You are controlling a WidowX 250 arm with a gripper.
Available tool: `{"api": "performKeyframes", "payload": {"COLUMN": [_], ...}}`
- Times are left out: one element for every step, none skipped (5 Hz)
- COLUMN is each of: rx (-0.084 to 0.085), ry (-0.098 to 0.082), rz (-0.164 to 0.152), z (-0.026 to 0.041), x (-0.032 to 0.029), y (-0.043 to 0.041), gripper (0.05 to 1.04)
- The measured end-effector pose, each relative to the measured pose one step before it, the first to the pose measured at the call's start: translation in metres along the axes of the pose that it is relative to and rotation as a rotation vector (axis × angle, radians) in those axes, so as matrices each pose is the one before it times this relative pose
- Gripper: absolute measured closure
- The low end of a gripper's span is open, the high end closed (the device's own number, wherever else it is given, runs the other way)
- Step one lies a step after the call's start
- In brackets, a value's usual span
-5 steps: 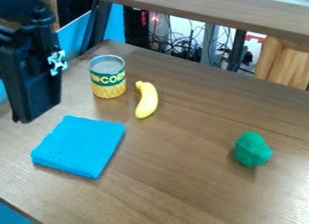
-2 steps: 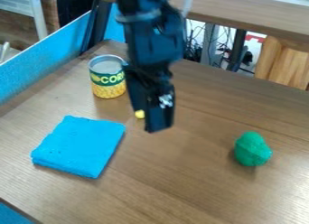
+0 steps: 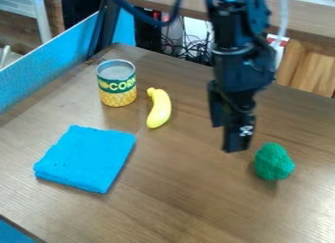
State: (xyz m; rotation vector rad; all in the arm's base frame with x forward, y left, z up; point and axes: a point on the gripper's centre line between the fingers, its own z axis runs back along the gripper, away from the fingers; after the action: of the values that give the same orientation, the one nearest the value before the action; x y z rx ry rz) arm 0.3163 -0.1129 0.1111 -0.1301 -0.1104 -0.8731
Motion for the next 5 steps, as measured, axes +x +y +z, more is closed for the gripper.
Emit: {"api": "performKeyframes", "payload": {"rx": [0.0592,0.0266,-0.0035,0.0738,0.0821], "ry": [0.0280,0.0111,0.0228,-0.0281,-0.0702], "rz": [-0.0217,-0.0174,0.0056,0.1164,0.1766], "z": [-0.01290,-0.00304,-0.00885,-0.01652,0.00151], "x": [0.03387,0.02237,0.00810,0.00118,0.00318], "y": [0.00268,0.00602,0.00652,-0.00371,-0.00612], "gripper": [0.083,0.083,0.083,0.083,0.083]}}
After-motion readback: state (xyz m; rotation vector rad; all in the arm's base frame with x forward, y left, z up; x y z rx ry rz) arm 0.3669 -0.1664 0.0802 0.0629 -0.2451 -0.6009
